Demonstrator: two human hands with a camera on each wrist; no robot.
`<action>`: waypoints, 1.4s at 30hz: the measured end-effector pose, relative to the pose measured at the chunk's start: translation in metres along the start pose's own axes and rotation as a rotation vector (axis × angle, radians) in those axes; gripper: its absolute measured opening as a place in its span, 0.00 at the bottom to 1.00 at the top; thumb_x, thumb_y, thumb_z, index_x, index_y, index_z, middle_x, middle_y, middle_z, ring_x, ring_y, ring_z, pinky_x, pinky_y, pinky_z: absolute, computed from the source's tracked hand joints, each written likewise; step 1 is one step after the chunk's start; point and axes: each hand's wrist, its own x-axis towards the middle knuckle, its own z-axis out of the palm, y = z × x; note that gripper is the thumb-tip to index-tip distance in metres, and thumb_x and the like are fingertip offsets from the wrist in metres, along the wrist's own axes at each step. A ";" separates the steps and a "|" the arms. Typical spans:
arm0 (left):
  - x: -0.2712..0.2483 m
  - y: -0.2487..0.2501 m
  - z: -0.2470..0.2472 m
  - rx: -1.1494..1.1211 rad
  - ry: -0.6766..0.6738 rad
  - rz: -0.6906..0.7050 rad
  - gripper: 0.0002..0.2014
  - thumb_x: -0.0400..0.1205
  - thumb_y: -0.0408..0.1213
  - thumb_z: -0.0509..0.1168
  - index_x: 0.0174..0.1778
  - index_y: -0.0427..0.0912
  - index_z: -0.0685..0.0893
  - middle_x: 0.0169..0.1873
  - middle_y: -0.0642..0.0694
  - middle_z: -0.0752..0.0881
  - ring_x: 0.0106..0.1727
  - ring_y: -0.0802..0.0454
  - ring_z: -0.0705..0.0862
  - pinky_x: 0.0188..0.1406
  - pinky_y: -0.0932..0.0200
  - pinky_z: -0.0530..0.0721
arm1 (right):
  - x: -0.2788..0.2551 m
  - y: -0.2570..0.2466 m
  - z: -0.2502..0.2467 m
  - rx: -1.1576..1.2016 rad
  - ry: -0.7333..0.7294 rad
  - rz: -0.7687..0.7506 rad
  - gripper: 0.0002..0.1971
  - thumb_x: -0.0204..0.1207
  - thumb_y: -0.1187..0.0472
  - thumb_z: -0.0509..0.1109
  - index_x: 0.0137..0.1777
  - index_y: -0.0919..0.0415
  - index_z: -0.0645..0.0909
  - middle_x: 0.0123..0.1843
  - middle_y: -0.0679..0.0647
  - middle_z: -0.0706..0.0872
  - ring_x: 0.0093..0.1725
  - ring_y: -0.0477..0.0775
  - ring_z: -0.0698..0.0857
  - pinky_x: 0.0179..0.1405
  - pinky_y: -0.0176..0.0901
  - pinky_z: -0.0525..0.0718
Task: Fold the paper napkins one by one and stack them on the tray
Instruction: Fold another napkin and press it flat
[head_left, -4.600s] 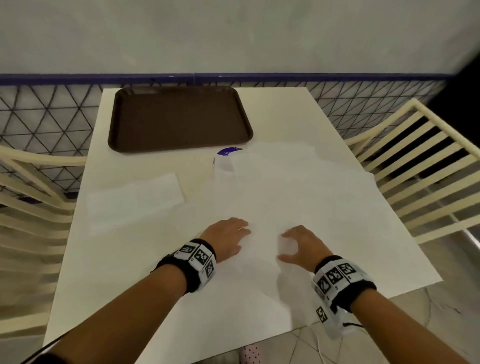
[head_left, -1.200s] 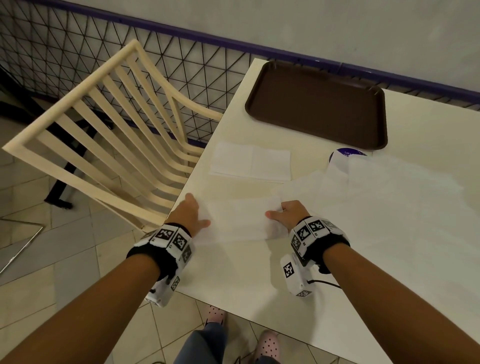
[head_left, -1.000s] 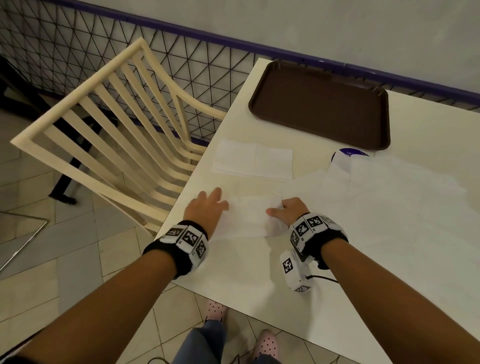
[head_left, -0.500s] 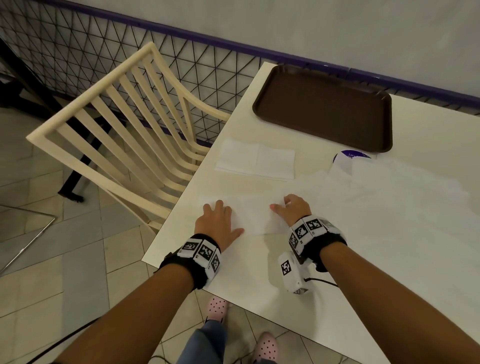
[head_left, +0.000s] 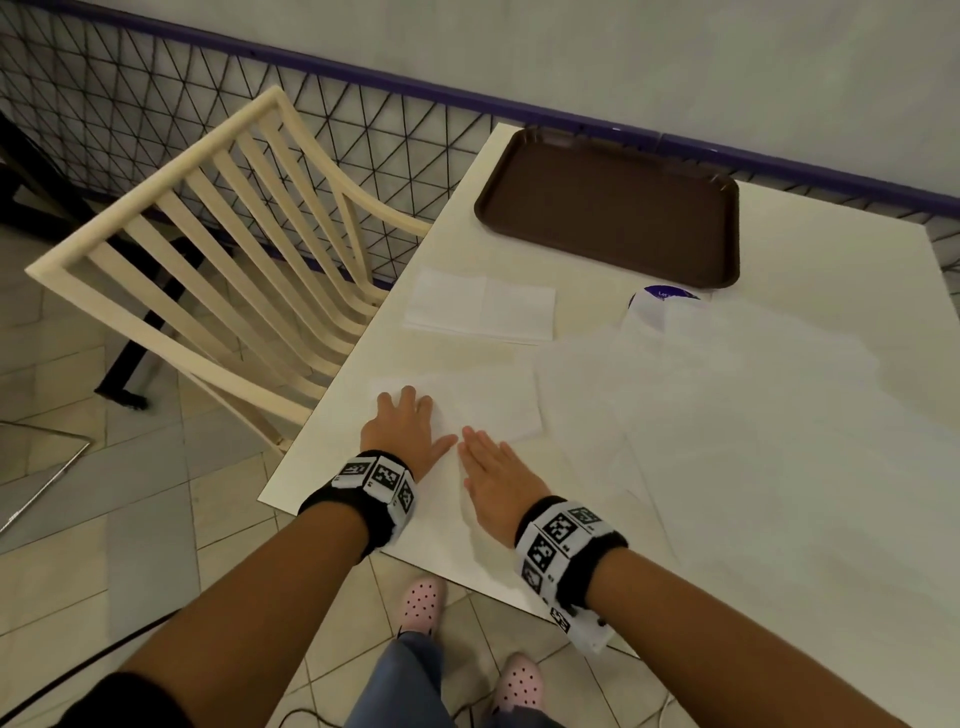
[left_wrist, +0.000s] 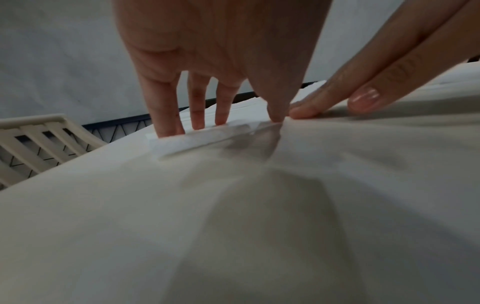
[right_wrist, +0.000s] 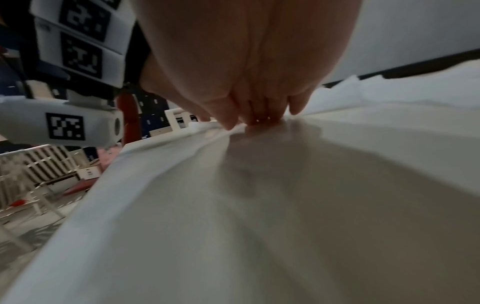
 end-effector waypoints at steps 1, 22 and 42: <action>-0.001 0.000 0.001 -0.008 0.003 -0.001 0.32 0.83 0.60 0.50 0.78 0.43 0.60 0.74 0.45 0.62 0.71 0.44 0.67 0.56 0.54 0.80 | -0.001 0.003 0.001 0.014 -0.005 0.007 0.26 0.87 0.61 0.41 0.83 0.66 0.40 0.85 0.58 0.38 0.85 0.53 0.40 0.83 0.46 0.40; -0.036 0.036 0.026 0.049 0.090 0.278 0.25 0.88 0.44 0.46 0.81 0.40 0.55 0.79 0.48 0.59 0.75 0.45 0.64 0.71 0.55 0.69 | -0.020 0.046 -0.018 0.076 -0.061 0.114 0.26 0.86 0.66 0.46 0.83 0.63 0.46 0.85 0.55 0.43 0.85 0.51 0.47 0.84 0.46 0.44; -0.020 -0.031 0.006 0.036 0.050 0.299 0.31 0.81 0.43 0.62 0.80 0.41 0.60 0.81 0.45 0.56 0.82 0.45 0.57 0.78 0.54 0.61 | 0.002 0.036 -0.031 -0.136 0.121 0.115 0.20 0.84 0.60 0.54 0.73 0.64 0.68 0.69 0.60 0.78 0.70 0.60 0.75 0.81 0.48 0.54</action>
